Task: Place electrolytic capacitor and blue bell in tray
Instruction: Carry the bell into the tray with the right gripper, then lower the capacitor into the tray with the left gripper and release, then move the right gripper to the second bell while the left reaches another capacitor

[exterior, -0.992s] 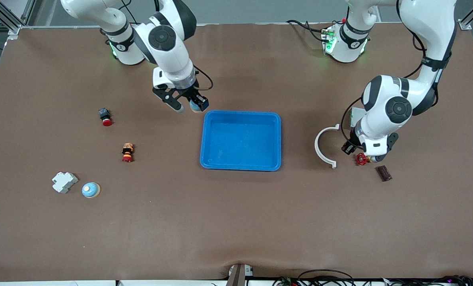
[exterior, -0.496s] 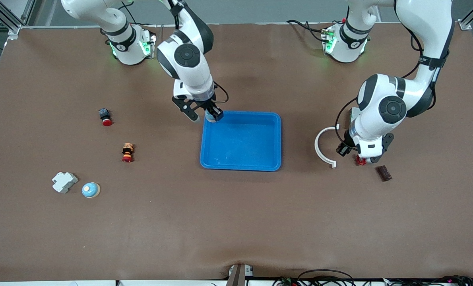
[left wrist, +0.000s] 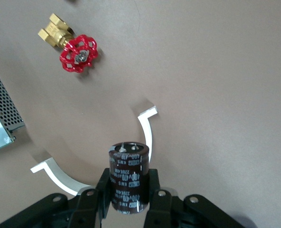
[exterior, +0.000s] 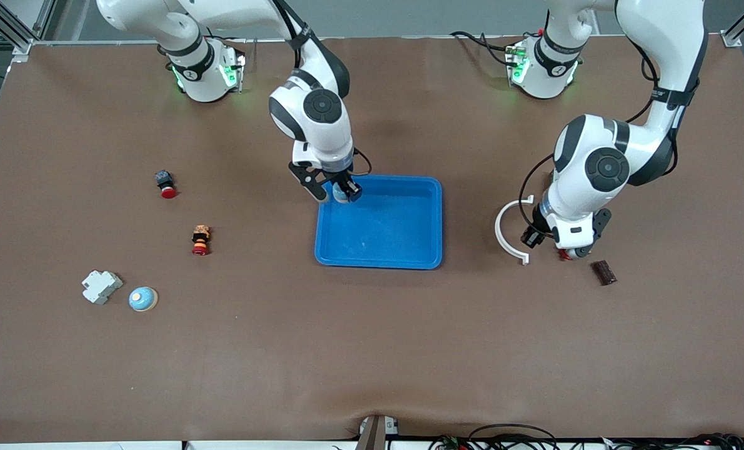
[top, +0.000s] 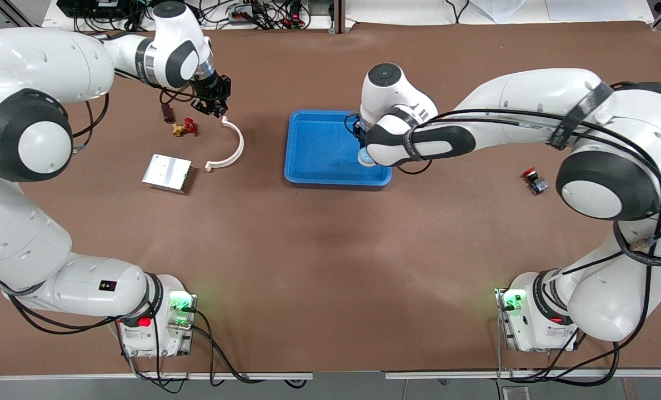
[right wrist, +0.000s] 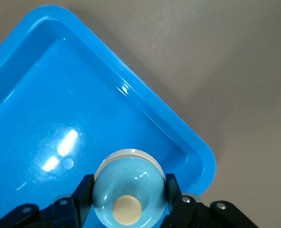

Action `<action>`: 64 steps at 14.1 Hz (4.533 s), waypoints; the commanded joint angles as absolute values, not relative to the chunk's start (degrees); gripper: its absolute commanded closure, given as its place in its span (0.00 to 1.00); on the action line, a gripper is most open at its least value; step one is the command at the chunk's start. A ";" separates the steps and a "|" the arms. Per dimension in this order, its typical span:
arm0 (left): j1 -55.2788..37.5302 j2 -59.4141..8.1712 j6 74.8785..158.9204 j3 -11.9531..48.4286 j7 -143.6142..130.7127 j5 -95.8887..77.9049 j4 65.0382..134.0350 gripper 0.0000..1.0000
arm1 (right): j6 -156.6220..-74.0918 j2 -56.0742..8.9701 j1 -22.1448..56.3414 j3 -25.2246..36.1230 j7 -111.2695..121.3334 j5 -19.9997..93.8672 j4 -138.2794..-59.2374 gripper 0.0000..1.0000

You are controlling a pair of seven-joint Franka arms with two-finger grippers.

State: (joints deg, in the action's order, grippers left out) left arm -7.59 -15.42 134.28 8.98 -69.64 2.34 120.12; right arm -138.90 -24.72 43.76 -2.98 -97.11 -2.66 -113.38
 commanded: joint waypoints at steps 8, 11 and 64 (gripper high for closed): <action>-15.64 -21.26 133.07 9.14 -77.94 2.90 114.09 1.00 | -145.63 -31.55 45.53 -2.20 -103.01 -3.87 -110.22 1.00; -18.28 -24.25 133.15 9.05 -82.34 2.99 111.45 1.00 | -145.63 -32.16 46.23 -2.20 -103.97 -3.87 -110.04 1.00; -7.22 -17.84 116.43 8.26 -60.15 18.18 108.97 0.00 | -135.70 -28.11 -6.94 -2.02 -3.96 -1.32 -104.87 0.00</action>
